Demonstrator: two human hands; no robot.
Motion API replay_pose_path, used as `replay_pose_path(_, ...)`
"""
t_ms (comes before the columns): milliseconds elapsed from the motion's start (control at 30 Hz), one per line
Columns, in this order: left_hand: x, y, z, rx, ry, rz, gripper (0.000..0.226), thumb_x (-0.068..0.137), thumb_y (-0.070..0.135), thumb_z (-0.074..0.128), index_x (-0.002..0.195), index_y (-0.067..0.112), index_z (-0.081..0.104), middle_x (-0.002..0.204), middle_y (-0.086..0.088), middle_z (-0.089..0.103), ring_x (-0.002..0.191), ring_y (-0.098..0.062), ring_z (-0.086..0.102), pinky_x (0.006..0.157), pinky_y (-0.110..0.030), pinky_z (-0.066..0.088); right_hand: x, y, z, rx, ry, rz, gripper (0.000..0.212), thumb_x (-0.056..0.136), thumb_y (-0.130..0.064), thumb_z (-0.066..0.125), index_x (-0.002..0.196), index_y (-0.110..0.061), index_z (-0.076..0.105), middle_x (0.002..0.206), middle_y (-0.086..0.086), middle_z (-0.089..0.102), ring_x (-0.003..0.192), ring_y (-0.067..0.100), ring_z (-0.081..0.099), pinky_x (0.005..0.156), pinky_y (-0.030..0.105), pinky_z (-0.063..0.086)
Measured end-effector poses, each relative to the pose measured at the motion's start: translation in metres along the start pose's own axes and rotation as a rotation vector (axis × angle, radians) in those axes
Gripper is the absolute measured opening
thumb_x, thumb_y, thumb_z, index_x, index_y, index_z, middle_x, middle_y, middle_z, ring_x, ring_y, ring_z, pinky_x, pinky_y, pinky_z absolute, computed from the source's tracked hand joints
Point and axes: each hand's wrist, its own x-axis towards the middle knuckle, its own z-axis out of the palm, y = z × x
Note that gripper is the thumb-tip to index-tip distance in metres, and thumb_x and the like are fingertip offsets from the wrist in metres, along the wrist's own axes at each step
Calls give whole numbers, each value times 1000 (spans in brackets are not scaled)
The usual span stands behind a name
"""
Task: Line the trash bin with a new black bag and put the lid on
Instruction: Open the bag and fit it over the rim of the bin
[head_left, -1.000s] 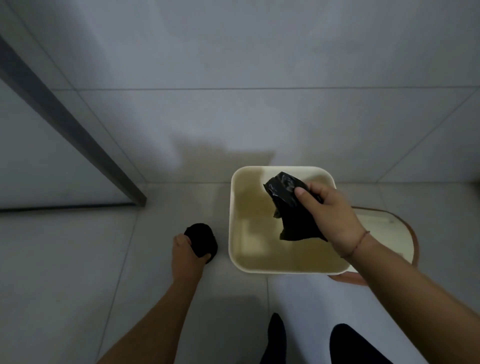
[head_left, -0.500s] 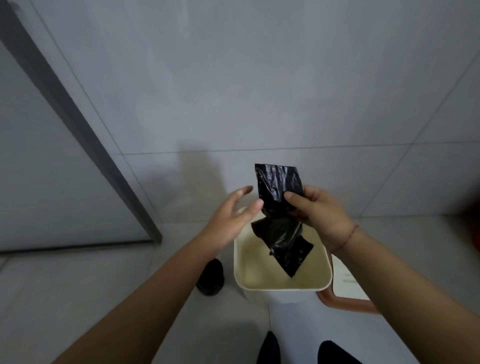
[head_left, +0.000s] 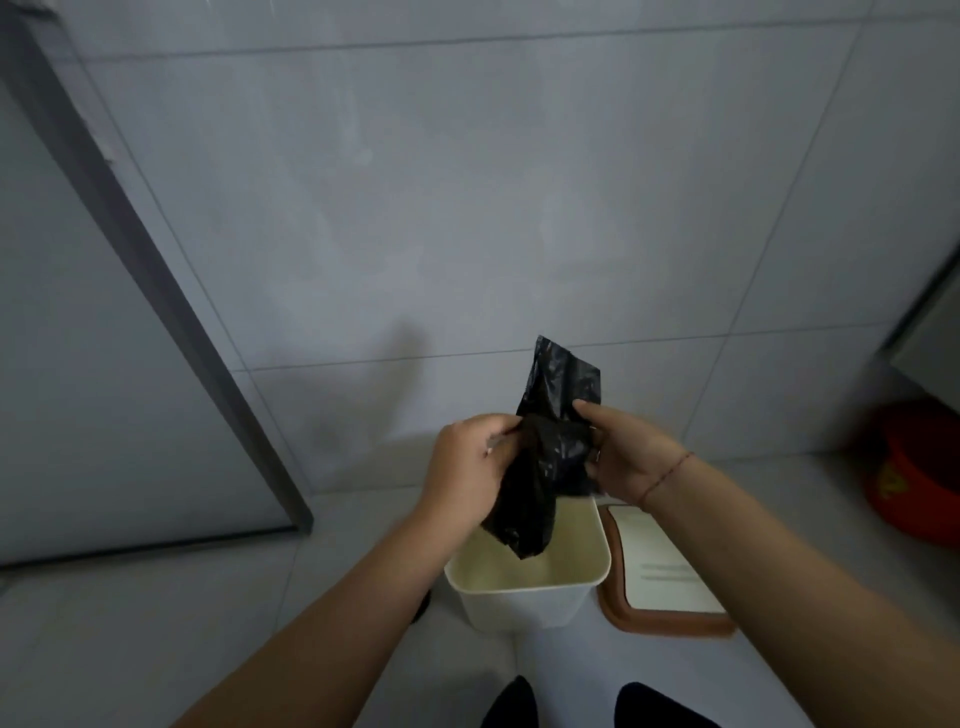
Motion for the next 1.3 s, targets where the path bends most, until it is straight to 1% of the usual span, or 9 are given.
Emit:
replay_pose_path(100,10,3,4,-251,126,-351,15,81,17,70,78,4,75,78,-11,74,72,-20,66,71,-37,54,-6,0,-7,27,-7,-55,21,93,-22,51,108,-8,56,111,13,54,81,28,63,69,36,58)
replay_pose_path(167,14,6,6,-384,190,-499,15,78,18,74,71,4,74,76,-13,73,69,-20,66,67,-29,53,-7,1,-10,-47,46,-104,49,93,-20,53,138,-10,36,123,9,46,95,34,63,78,38,55)
replay_pose_path(267,16,9,8,-494,210,-605,10,74,19,78,72,10,75,65,0,75,56,-8,70,49,-13,51,-14,3,-7,-373,201,-288,52,91,-14,54,138,-6,34,118,14,53,99,32,63,73,30,51)
replay_pose_path(400,15,17,15,-441,265,-563,23,69,21,81,55,15,65,48,6,67,43,-6,62,43,-15,46,-25,8,8,-563,203,-587,15,85,-12,61,99,-7,57,92,10,60,67,17,57,61,26,48)
replay_pose_path(567,11,21,21,-249,250,-377,35,68,21,77,48,22,48,40,12,52,41,-3,46,42,-20,40,-29,12,21,-642,105,-630,24,78,-23,72,98,-18,60,87,-3,59,73,11,58,63,16,53)
replay_pose_path(767,7,23,22,-176,127,-239,19,70,20,72,65,21,54,67,-5,68,60,-18,64,60,-40,55,-27,11,22,-524,60,-645,10,75,-19,74,75,-21,65,77,-4,65,71,10,63,62,11,52)
replay_pose_path(1033,5,26,19,-591,-9,-341,20,79,29,66,96,29,57,93,9,68,81,-10,70,68,-23,54,-29,0,15,-306,-44,-568,22,88,1,54,75,-13,65,73,8,66,63,17,63,62,26,56)
replay_pose_path(1133,10,22,13,-508,38,-356,24,84,30,65,108,30,60,88,9,71,83,-10,69,75,-24,55,-28,-3,9,-232,-129,-496,25,92,-1,46,73,-11,60,58,-3,66,57,9,64,70,29,54)
replay_pose_path(1300,12,20,7,-474,30,-360,7,82,26,69,79,24,75,70,15,74,69,8,65,62,-2,43,-26,-6,5,-211,-127,-493,25,93,1,40,76,-9,55,46,-8,62,46,0,60,63,25,54)
